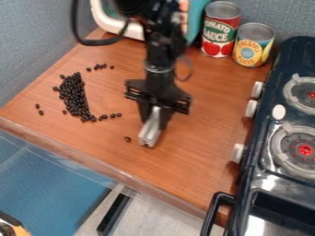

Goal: Sweep into pile

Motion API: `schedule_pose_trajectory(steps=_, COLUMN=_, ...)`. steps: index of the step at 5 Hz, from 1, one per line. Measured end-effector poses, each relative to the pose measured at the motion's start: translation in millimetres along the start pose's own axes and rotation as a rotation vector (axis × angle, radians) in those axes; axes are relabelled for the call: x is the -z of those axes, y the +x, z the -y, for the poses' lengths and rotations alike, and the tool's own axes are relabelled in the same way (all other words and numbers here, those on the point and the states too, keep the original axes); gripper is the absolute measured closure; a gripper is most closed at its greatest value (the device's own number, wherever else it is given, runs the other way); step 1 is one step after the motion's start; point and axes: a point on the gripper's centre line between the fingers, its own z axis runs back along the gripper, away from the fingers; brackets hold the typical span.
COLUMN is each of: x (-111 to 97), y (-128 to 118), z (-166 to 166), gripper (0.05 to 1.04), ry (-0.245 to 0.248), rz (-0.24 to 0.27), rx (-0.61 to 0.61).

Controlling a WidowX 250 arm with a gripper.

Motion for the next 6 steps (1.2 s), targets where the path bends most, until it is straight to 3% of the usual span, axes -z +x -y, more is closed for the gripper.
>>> schedule_pose_trajectory(steps=3, x=6.6, y=2.9, z=-86.3, gripper=0.715, ry=0.045, rz=0.001, rx=-0.117)
schedule_pose_trajectory(steps=6, x=7.5, y=-3.4, z=-145.3, gripper=0.716, ry=0.043, rz=-0.021, rx=-0.257)
